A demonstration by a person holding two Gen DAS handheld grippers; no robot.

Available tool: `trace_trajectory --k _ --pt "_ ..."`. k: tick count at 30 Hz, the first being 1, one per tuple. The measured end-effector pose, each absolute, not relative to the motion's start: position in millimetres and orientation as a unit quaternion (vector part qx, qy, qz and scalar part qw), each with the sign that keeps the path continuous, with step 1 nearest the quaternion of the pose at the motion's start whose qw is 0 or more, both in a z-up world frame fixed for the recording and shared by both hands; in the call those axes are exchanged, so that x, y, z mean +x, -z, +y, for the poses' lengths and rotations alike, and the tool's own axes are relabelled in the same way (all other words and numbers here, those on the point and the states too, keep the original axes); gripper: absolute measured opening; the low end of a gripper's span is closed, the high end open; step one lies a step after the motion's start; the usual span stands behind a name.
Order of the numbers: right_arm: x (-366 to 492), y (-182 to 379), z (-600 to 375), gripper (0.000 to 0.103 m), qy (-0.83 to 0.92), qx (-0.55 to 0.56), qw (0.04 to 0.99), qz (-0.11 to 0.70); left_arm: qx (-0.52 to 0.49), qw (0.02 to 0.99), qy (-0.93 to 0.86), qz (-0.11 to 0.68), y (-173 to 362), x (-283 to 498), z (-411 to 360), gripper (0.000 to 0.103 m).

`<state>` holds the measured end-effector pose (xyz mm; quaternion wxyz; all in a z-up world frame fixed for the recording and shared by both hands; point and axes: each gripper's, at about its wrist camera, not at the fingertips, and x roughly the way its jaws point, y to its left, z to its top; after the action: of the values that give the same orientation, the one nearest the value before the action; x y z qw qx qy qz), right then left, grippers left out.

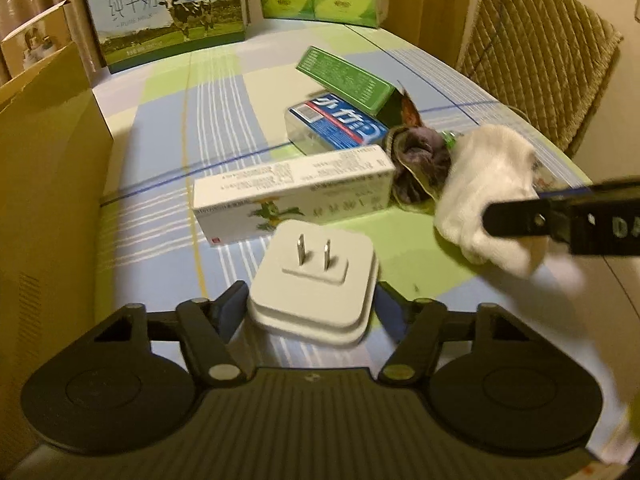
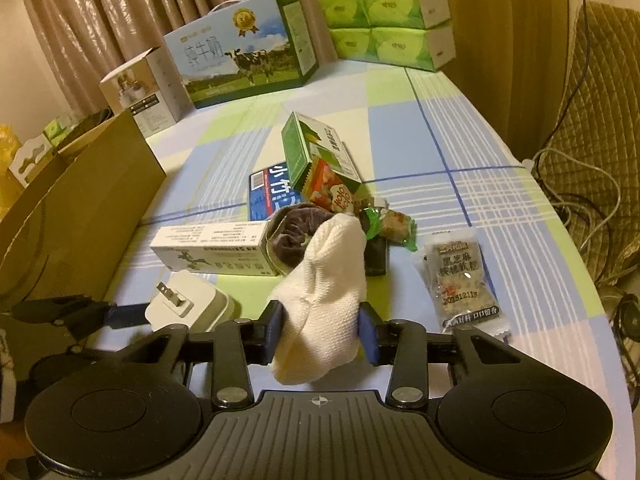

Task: Organize objects
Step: 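Grasp the white plug adapter with left gripper while right gripper grasps the white sock, then carry plug and sock over the cardboard box and release both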

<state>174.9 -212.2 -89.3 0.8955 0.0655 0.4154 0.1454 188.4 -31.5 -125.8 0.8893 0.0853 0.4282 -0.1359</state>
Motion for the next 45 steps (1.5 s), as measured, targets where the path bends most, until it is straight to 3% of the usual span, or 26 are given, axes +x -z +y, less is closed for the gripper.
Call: trace_trajectory --k 2,6,11,13,14,15,18,27,35,45 --pt "175 89 -210 0.039 -0.147 0.061 0.898 0.411 0.088 0.888 0.139 0.430 125 183 -32 0.061" --pt "178 91 -208 0.061 -0.135 0.054 0.902 0.406 0.084 0.891 0.136 0.425 125 183 -32 0.063" --pt "185 99 -209 0.062 -0.143 0.067 0.897 0.413 0.079 0.893 0.132 0.424 128 192 -33 0.065" --pt "187 101 -206 0.061 -0.150 0.065 0.895 0.416 0.077 0.892 0.132 0.425 128 194 -33 0.063" --pt "188 102 -204 0.051 -0.153 0.064 0.894 0.416 0.076 0.892 0.134 0.426 128 195 -34 0.061" --pt "188 103 -203 0.034 -0.157 0.063 0.893 0.417 0.078 0.891 0.133 0.427 127 194 -35 0.061" --pt "182 100 -196 0.027 -0.161 0.040 0.896 0.413 0.079 0.890 0.137 0.427 126 190 -37 0.060" --pt "153 70 -203 0.025 -0.140 0.024 0.913 0.381 0.064 0.895 0.138 0.420 109 160 -35 0.060" --pt "134 9 -185 0.025 -0.171 0.026 0.925 0.339 0.051 0.912 0.136 0.385 52 129 -28 0.060" --pt "129 -46 -71 0.025 -0.313 0.010 0.900 0.303 0.062 0.939 0.048 0.335 -39 107 67 0.060"
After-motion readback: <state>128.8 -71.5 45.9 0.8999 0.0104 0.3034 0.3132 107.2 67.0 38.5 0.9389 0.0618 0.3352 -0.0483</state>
